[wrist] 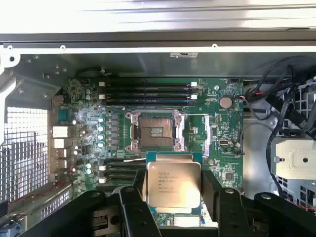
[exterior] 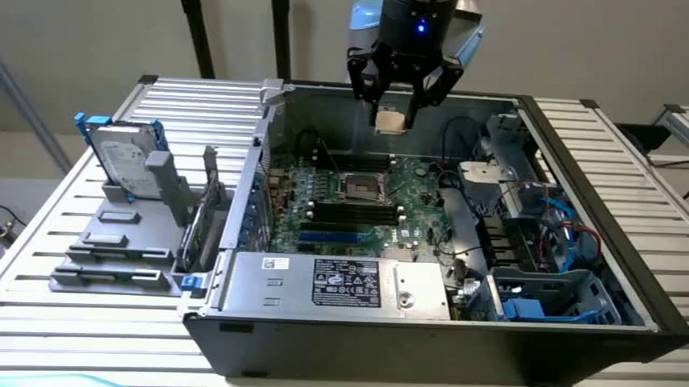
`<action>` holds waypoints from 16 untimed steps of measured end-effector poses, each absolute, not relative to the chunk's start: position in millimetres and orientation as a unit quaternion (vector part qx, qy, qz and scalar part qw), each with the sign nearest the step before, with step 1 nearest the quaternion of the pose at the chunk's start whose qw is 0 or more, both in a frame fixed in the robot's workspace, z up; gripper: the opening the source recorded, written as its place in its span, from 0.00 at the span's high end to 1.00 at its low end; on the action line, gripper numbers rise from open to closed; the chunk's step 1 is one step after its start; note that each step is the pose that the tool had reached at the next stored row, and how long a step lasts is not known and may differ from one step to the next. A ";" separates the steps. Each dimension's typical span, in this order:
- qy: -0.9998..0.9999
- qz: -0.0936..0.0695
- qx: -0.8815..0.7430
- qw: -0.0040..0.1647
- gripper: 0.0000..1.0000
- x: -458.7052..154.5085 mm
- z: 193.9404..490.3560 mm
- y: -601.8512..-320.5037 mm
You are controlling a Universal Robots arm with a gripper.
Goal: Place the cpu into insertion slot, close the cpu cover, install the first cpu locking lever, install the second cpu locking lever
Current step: 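Place the cpu into insertion slot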
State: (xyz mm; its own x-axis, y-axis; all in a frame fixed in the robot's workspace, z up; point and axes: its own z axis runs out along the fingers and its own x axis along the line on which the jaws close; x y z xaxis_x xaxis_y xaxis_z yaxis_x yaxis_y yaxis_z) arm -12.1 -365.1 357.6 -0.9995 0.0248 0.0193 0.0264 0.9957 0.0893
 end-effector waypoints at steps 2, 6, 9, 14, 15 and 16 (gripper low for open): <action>-0.999 -0.045 -0.013 0.009 0.46 -12.1 357.6 -365.1; -0.999 -0.045 -0.013 0.009 0.46 -12.1 357.6 -365.1; -0.999 -0.045 -0.013 0.009 0.46 -12.1 357.6 -365.1; -0.999 -0.045 -0.013 0.009 0.46 -12.6 357.3 -364.8; -0.999 -0.045 -0.013 0.009 0.46 -13.7 356.7 -364.2; -0.999 -0.045 -0.013 0.009 0.46 -15.6 355.9 -363.1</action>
